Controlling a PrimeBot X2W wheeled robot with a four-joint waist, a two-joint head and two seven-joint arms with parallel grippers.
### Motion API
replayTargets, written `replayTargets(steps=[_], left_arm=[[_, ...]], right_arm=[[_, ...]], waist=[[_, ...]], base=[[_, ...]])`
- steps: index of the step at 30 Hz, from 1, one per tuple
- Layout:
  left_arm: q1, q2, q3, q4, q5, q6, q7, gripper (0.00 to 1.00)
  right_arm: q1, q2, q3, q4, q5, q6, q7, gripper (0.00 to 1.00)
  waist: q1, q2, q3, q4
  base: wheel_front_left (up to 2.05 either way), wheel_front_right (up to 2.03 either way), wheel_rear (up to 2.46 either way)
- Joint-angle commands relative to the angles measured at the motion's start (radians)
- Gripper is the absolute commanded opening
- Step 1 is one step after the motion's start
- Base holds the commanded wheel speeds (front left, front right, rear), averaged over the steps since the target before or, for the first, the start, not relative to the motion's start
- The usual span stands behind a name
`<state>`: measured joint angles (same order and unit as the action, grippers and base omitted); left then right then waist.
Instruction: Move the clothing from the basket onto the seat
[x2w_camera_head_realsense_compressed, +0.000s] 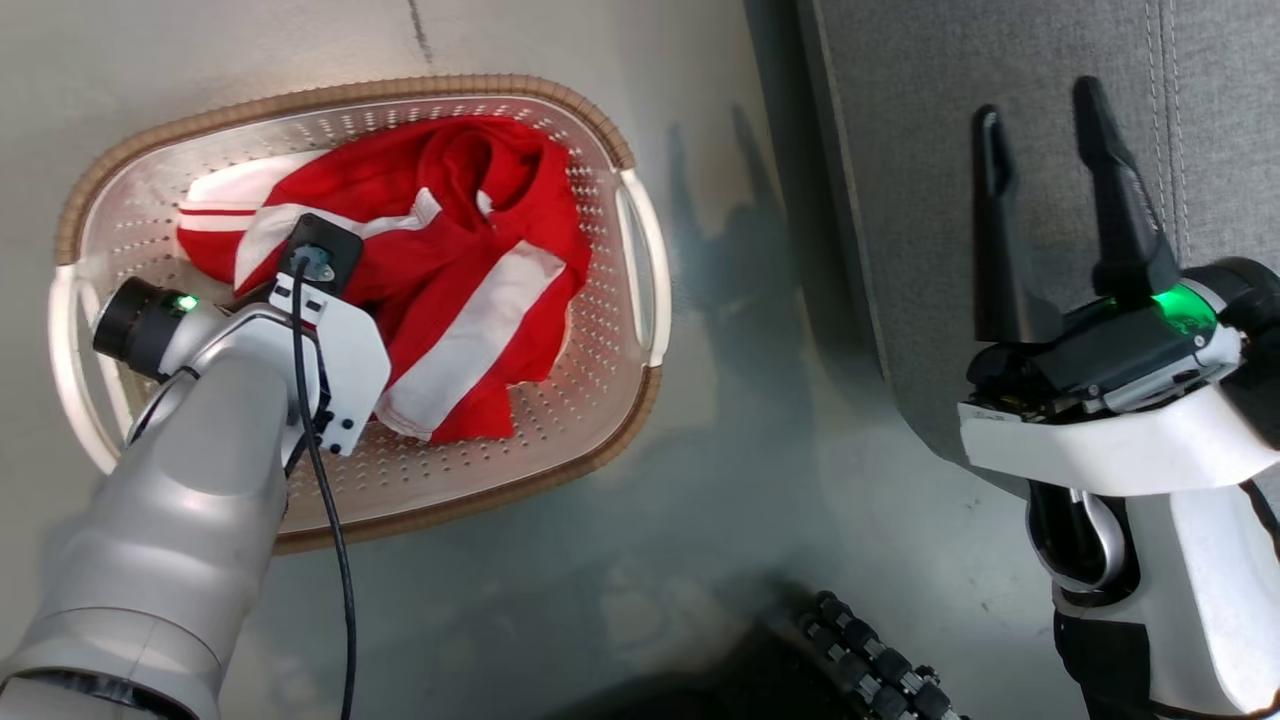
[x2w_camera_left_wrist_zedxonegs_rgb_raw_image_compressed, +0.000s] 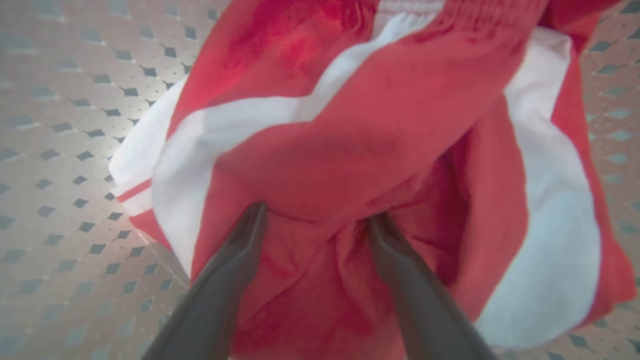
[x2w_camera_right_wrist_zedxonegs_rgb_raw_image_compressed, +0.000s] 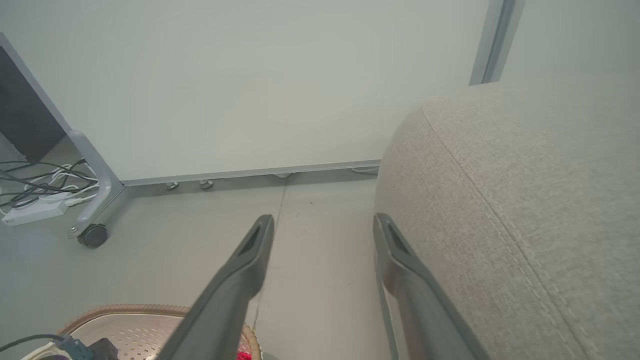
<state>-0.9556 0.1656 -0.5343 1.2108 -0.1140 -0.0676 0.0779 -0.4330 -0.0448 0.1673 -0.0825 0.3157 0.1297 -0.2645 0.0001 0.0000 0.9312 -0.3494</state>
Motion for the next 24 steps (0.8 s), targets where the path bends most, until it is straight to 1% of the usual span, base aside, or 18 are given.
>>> replayTargets(steps=[1, 3, 5, 6, 7, 12, 18, 21, 24], left_arm=[[-0.013, 0.016, -0.007, 0.021, 0.008, 0.009, 0.013, 1.0], [-0.019, 0.022, -0.012, 0.037, 0.009, 0.013, 0.031, 1.0], [-0.027, 0.022, -0.016, 0.046, 0.006, 0.013, 0.044, 0.38], [-0.032, 0.021, -0.018, 0.048, 0.006, 0.015, 0.043, 0.25], [-0.034, 0.021, -0.021, 0.05, 0.008, 0.017, 0.042, 0.0], [-0.052, 0.01, -0.036, 0.054, 0.017, 0.028, 0.022, 0.0], [-0.075, -0.021, -0.102, 0.055, 0.068, 0.035, -0.007, 0.0], [-0.083, -0.042, -0.122, 0.048, 0.077, 0.037, -0.037, 0.0], [-0.08, -0.062, -0.121, 0.036, 0.06, 0.034, -0.078, 0.0]], right_arm=[[-0.014, -0.002, 0.007, -0.009, 0.008, 0.002, -0.003, 1.0], [-0.018, -0.002, 0.016, -0.017, 0.011, 0.002, -0.003, 1.0], [-0.021, -0.002, 0.021, -0.021, 0.013, 0.002, -0.003, 1.0], [-0.022, -0.002, 0.022, -0.022, 0.011, 0.002, -0.003, 1.0], [-0.022, -0.002, 0.022, -0.023, 0.011, 0.002, -0.003, 1.0], [-0.02, -0.002, 0.02, -0.02, 0.01, 0.002, -0.003, 1.0], [-0.023, -0.002, 0.011, -0.009, 0.016, 0.002, -0.003, 1.0], [-0.021, -0.002, 0.004, -0.005, 0.012, 0.002, -0.003, 1.0], [-0.009, -0.002, -0.006, -0.001, 0.002, 0.002, -0.003, 1.0]], waist=[[-0.0001, 0.0, 0.011, -0.012], [-0.0001, 0.0, 0.017, -0.018], [-0.0001, 0.0, 0.019, -0.02], [-0.0001, 0.0, 0.02, -0.02], [-0.0001, 0.0, 0.02, -0.02], [-0.0001, 0.0, 0.015, -0.014], [-0.0001, 0.0, -0.01, 0.004], [-0.0001, 0.0, -0.033, 0.017], [-0.0001, 0.0, -0.065, 0.034]], base=[[0.0, 0.0, 0.0], [0.0, 0.0, 0.0], [0.0, 0.0, 0.0], [0.0, 0.0, 0.0], [0.0, 0.0, 0.0], [0.0, 0.0, 0.0], [0.0, 0.0, 0.0], [0.0, 0.0, 0.0], [0.0, 0.0, 0.0]])
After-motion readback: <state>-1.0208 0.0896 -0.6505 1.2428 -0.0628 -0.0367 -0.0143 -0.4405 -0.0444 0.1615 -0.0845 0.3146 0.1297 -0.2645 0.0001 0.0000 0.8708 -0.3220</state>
